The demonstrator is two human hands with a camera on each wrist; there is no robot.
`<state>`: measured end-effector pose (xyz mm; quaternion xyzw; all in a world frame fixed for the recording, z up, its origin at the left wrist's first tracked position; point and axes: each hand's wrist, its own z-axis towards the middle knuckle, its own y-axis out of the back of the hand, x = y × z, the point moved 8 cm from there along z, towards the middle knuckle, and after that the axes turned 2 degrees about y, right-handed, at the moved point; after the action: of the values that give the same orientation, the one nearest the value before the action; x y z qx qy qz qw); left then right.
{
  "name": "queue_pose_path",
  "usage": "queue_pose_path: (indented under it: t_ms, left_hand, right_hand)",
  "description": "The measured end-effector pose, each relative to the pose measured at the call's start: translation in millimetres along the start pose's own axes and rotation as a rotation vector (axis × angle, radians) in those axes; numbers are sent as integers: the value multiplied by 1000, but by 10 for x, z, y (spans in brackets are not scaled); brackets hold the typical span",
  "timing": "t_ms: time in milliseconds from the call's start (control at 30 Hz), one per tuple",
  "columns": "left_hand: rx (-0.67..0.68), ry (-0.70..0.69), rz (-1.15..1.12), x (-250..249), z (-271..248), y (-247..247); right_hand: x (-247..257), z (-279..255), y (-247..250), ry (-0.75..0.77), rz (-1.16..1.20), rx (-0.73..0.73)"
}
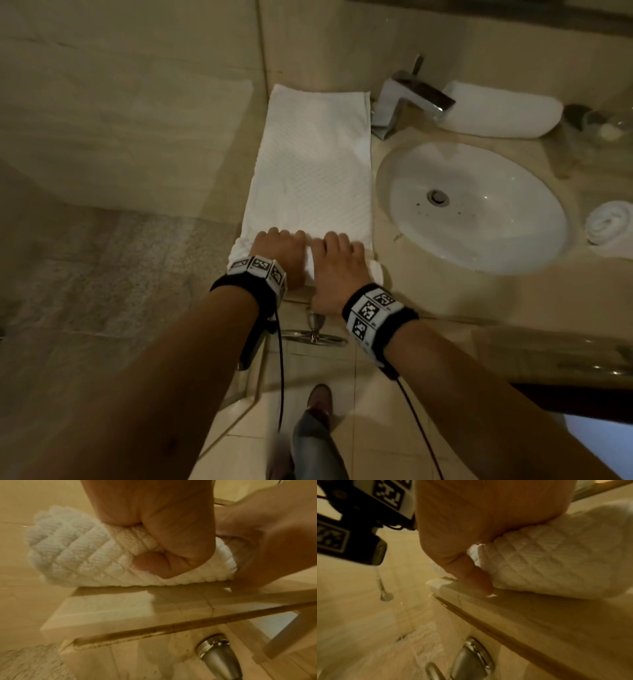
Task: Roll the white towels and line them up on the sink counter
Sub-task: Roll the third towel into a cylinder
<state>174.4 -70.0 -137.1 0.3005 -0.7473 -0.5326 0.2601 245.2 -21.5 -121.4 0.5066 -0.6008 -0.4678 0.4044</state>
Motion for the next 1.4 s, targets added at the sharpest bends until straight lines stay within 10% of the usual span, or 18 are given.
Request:
queue_pose_path:
  t_ms: [533,900,1200,1400]
  left_hand:
    - [-78,60,48,10,-114,122]
    - [67,-69,-36,50,235,92]
    - [-374,-120,-11,-34,-27,199]
    - [-116,20,12,3,282,169]
  right_hand:
    - [-203,395,9,-40,149,247]
    - [-59,429,19,20,66,118]
    - [-200,611,64,-44,239,122]
    - [-98,422,158,11,-62,-20]
